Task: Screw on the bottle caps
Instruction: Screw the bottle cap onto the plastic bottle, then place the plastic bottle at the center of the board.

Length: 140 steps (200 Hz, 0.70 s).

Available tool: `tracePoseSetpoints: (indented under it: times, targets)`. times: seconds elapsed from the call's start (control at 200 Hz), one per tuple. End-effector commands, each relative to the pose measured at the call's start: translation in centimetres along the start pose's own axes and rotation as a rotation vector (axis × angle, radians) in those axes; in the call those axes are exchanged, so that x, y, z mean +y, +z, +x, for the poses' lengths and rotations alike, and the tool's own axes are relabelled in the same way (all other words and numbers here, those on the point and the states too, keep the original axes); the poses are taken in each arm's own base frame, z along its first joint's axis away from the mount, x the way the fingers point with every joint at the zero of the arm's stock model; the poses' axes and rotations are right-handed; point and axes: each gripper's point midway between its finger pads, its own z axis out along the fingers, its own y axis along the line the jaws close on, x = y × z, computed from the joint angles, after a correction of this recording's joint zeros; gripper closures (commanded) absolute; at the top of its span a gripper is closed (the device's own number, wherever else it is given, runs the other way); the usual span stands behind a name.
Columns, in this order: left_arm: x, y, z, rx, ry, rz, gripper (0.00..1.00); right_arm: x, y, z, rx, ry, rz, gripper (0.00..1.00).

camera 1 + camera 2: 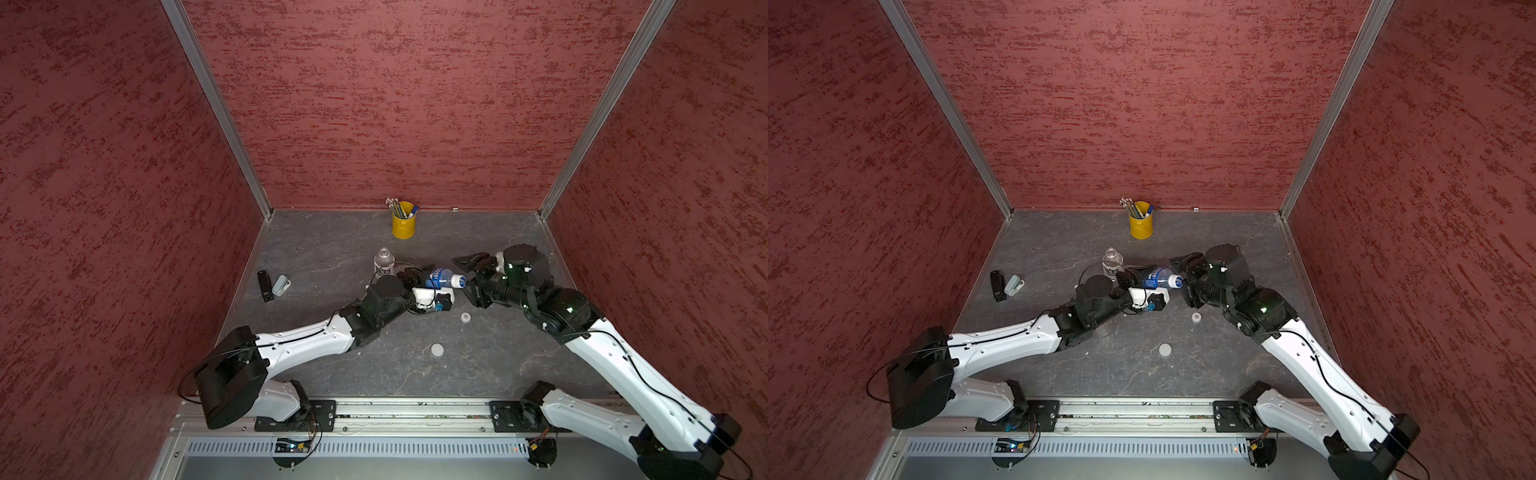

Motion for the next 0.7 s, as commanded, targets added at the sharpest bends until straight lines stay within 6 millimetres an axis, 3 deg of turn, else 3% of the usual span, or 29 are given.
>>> tracePoseSetpoints:
  times: [0.0, 0.125, 0.281, 0.401, 0.521, 0.696]
  targets:
    - [0.3, -0.2, -0.7, -0.023, -0.044, 0.010, 0.48, 1.5, -2.4, -2.8, -0.176, -0.247, -0.036, 0.20]
    - [0.2, -0.5, -0.5, -0.027, -0.108, 0.054, 0.48, 2.9, -3.0, -3.1, -0.223, -0.582, -0.088, 0.03]
    - [0.8, -1.2, -0.8, -0.076, -0.236, 0.130, 0.48, 4.2, -4.0, -1.9, -0.215, -1.113, -0.140, 0.02]
    - [2.0, -2.2, -1.2, -0.142, -0.386, 0.188, 0.47, 3.7, -3.7, -0.3, -0.103, -1.375, -0.165, 0.02]
    - [2.8, -3.2, -1.6, -0.204, -0.511, 0.266, 0.47, 4.0, -3.8, 3.3, 0.045, -1.514, -0.331, 0.01]
    - [3.0, -3.6, -2.3, -0.247, -0.577, 0.306, 0.47, 5.4, -4.1, 6.2, 0.109, -1.616, -0.554, 0.02]
